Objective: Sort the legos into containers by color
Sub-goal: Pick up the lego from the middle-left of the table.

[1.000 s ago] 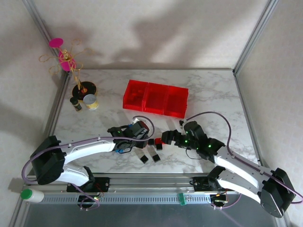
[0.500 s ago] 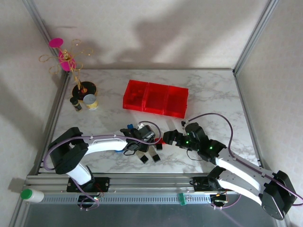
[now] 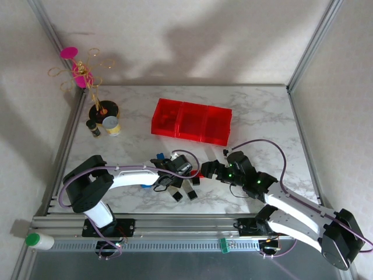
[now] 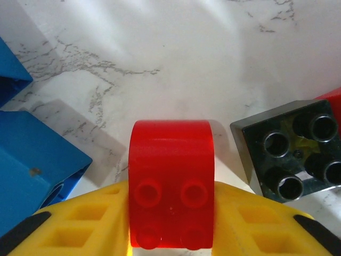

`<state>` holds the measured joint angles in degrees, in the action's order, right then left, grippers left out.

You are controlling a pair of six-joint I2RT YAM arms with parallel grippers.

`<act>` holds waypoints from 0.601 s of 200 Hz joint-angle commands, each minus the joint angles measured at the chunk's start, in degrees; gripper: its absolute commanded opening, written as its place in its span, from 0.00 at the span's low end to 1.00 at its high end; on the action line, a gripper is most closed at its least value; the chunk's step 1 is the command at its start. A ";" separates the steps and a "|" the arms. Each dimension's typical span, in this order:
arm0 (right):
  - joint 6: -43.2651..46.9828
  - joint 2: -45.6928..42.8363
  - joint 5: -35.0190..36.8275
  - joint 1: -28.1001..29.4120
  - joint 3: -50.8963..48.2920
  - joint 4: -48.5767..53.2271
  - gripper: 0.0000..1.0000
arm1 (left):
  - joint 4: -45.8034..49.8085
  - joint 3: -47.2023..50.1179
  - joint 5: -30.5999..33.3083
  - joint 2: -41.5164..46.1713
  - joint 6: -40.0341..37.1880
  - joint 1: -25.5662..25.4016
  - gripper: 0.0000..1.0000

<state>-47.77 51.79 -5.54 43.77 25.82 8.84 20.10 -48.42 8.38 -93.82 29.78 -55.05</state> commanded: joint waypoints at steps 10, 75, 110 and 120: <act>0.98 0.64 1.30 0.53 1.56 0.18 0.99 | 1.42 0.17 2.38 3.33 -0.09 -0.24 0.34; 1.94 2.11 2.06 0.46 4.28 -0.81 0.99 | 3.85 -1.16 4.68 10.23 0.82 0.19 0.30; 2.43 3.76 2.16 0.53 5.77 -3.14 0.99 | 5.36 -4.16 6.60 13.93 0.02 2.77 0.26; 2.77 4.70 2.41 0.52 6.30 -3.68 0.99 | 5.27 -5.46 6.56 14.29 -0.46 4.41 0.26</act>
<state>-46.63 54.85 -4.43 43.77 29.45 7.90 23.64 -50.02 11.90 -82.32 30.00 -53.52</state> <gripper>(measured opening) 0.988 0.322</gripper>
